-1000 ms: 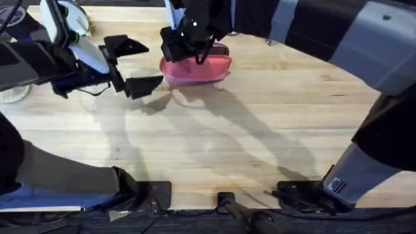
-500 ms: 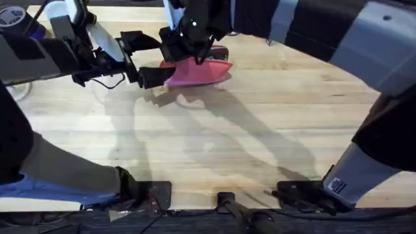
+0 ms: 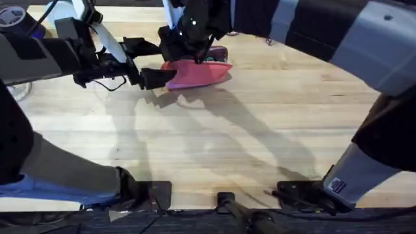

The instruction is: Unzip the bag, pick up the pens from the table one at a time and place them inside, then zip the bag closed.

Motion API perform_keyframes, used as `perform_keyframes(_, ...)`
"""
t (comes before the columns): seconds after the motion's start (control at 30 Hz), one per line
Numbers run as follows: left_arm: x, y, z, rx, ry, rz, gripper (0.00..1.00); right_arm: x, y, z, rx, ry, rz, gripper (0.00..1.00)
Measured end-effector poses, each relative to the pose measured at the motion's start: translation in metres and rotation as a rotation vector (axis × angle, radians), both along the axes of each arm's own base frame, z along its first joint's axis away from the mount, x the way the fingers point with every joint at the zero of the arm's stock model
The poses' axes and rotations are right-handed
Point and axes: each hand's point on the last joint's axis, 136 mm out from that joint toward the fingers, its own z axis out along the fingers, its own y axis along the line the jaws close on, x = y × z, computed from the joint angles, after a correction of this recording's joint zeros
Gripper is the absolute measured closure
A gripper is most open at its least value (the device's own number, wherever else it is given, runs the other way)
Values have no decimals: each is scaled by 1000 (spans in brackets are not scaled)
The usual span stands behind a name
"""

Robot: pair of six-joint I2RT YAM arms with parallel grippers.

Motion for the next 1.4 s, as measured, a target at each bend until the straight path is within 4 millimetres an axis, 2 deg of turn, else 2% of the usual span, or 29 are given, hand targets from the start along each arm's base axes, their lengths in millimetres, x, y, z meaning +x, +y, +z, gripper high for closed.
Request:
perform_keyframes(0.37,-4,-1,-26,-32,106,2,8,1,1,1,3,-4,0,972)
perform_keyframes(0.5,-3,-2,-25,-39,97,-2,7,1,1,1,4,-4,0,972)
perform_keyframes(0.77,-3,-3,-22,-54,91,-8,342,1,1,1,5,-6,0,971)
perform_keyframes(0.83,-4,-3,-22,-59,91,-10,519,1,1,1,6,-7,0,972)
perform_keyframes(0.93,-4,-5,-21,-58,85,-16,911,1,1,1,6,-6,0,971)
perform_keyframes(1.0,-4,-6,-21,-61,85,-19,952,1,1,1,5,-6,0,972)
perform_keyframes(1.33,-4,-6,-21,-62,87,-19,961,3,-1,1,6,-4,-4,972)
perform_keyframes(1.4,-4,-6,-20,-64,86,-20,959,8,-12,-2,2,22,-19,970)
